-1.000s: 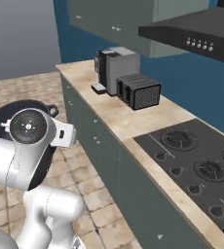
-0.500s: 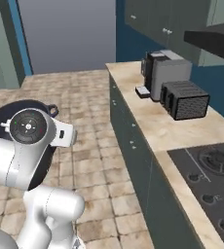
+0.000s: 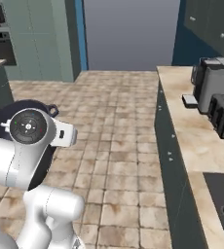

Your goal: Move the pot and pan from the stove into the sink.

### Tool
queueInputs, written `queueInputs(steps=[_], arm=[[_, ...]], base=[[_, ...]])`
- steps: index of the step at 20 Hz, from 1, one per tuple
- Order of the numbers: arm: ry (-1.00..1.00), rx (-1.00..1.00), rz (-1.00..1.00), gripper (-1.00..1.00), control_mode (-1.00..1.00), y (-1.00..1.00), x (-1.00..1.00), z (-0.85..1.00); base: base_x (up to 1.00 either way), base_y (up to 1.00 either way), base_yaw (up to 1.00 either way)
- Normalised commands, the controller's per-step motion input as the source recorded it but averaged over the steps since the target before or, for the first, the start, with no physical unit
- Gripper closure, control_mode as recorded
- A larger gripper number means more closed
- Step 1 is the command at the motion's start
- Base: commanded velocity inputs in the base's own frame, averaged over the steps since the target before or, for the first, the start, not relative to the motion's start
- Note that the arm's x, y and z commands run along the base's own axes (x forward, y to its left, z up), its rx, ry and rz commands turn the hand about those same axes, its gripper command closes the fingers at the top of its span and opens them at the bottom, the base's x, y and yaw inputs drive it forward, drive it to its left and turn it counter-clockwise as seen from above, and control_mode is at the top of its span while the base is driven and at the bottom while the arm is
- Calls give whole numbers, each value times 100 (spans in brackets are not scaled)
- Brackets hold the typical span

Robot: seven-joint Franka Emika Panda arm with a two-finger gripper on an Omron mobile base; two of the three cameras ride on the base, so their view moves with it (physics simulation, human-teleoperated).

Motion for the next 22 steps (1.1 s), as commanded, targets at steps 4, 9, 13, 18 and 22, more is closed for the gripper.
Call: queueInputs(steps=[4, 9, 13, 18, 22], arm=[[0, 0, 0, 100, 100, 0, 0, 0], [0, 0, 0, 100, 100, 0, 0, 0], [0, 0, 0, 100, 100, 0, 0, 0], [0, 0, 0, 100, 100, 0, 0, 0], [0, 0, 0, 100, 100, 0, 0, 0]], base=[[-9, 0, 47], [-8, 0, 47], [-6, 0, 47], [-3, 0, 49], [-1, 0, 49]])
